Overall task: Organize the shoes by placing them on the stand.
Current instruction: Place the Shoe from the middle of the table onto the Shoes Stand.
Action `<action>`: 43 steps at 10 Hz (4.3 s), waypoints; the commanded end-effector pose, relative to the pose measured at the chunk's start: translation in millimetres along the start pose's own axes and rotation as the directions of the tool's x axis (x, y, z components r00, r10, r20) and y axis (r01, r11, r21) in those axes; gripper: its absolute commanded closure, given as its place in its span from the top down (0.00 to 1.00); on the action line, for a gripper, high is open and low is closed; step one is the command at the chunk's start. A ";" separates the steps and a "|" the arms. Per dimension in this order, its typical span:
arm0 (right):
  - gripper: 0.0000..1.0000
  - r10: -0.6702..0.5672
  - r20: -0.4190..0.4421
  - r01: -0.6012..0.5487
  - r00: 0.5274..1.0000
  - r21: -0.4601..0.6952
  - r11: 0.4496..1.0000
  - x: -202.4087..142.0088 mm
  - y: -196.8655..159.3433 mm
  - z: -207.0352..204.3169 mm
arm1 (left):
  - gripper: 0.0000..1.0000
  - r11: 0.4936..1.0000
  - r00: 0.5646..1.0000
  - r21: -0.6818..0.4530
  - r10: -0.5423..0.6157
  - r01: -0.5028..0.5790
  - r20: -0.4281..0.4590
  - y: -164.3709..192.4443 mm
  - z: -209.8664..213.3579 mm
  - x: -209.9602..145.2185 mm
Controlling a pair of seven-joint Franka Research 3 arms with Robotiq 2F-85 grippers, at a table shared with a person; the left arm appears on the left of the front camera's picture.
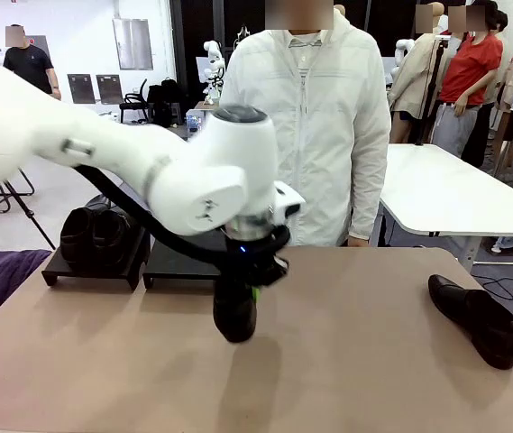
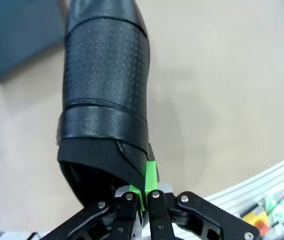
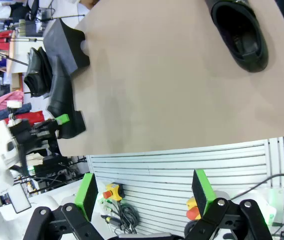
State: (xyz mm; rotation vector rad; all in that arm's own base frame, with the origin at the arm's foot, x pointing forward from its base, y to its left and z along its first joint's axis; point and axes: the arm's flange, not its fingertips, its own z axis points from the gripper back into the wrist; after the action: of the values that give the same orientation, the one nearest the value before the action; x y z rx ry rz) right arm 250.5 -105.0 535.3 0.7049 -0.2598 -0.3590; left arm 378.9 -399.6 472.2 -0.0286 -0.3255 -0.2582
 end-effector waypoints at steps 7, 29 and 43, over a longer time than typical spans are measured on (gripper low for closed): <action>1.00 0.022 0.000 -0.022 1.000 0.029 0.999 1.6 0.4 3.2 | 0.00 0.988 0.972 0.103 0.093 -0.118 0.217 113.7 24.1 -25.5; 1.00 0.022 0.000 -0.022 1.000 0.029 0.999 1.6 0.4 3.2 | 0.00 0.928 0.991 0.352 0.094 -0.120 0.091 181.3 -94.8 176.0; 1.00 0.022 0.000 -0.022 1.000 0.029 0.999 1.6 0.4 3.2 | 1.00 0.908 0.996 -0.411 -0.086 0.079 0.002 241.8 37.5 -8.2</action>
State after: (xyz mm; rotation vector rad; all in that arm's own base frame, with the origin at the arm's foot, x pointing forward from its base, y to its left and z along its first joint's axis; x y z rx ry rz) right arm 250.5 -105.2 534.9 0.7048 -0.2582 -0.3582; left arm 455.6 -206.2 520.4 -0.3015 -0.2627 -0.4149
